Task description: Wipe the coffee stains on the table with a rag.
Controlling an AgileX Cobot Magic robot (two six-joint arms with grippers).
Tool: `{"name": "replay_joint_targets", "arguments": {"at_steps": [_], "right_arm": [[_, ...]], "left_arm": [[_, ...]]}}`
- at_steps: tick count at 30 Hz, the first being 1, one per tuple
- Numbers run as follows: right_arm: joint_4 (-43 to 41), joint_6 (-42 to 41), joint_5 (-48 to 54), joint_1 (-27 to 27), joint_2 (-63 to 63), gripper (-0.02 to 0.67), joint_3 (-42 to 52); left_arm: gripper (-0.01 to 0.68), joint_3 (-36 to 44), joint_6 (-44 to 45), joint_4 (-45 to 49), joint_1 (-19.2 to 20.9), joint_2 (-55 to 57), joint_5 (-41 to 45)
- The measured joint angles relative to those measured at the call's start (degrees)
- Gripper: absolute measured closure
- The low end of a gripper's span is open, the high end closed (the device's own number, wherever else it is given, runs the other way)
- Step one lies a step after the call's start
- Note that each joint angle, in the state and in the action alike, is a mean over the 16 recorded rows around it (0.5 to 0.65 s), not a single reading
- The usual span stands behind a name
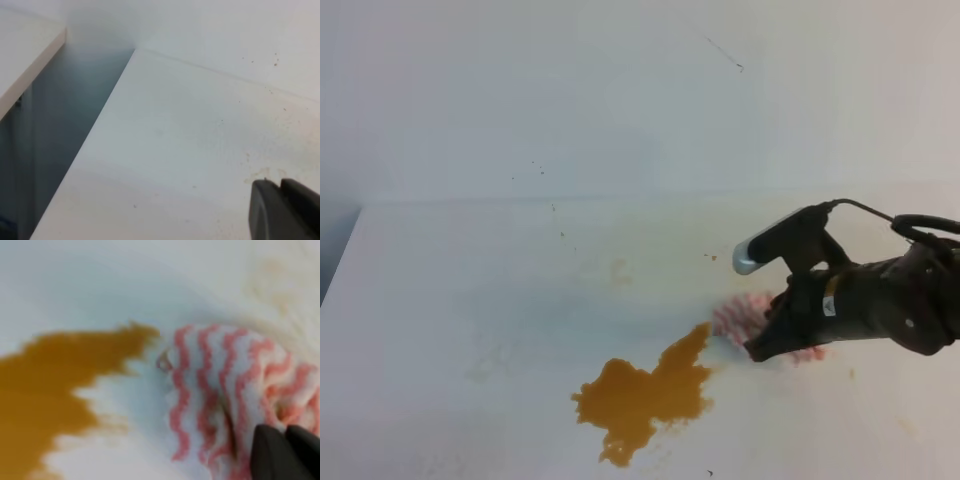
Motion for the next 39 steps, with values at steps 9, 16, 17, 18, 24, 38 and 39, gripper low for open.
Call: {"name": "replay_joint_targets", "arguments": {"at_steps": [9, 16, 17, 18, 24, 38, 39], "right_arm": [[2.0, 0.3, -5.3, 4.5, 1.5, 0.628, 0.1], [3.4, 0.9, -10.4, 6.5, 5.9, 0.628, -0.2], [3.5, 0.9, -11.0, 7.0, 6.5, 0.628, -0.3], [3.6, 1.0, -11.6, 7.5, 7.0, 0.628, -0.3], [3.7, 1.5, -14.3, 12.2, 8.7, 0.628, -0.7], [4.2, 3.1, -14.9, 19.5, 7.5, 0.628, -1.1], [4.3, 3.3, -14.8, 19.7, 7.1, 0.628, -1.1]], "left_arm": [[0.673, -0.3, 0.0, 0.0, 0.0, 0.0, 0.2], [0.673, -0.4, 0.0, 0.0, 0.0, 0.0, 0.3], [0.673, -0.4, 0.0, 0.0, 0.0, 0.0, 0.3], [0.673, -0.4, 0.0, 0.0, 0.0, 0.0, 0.3], [0.673, -0.7, 0.0, 0.0, 0.0, 0.0, 0.3], [0.673, -0.3, 0.0, 0.0, 0.0, 0.0, 0.1], [0.673, -0.3, 0.0, 0.0, 0.0, 0.0, 0.1]]}}
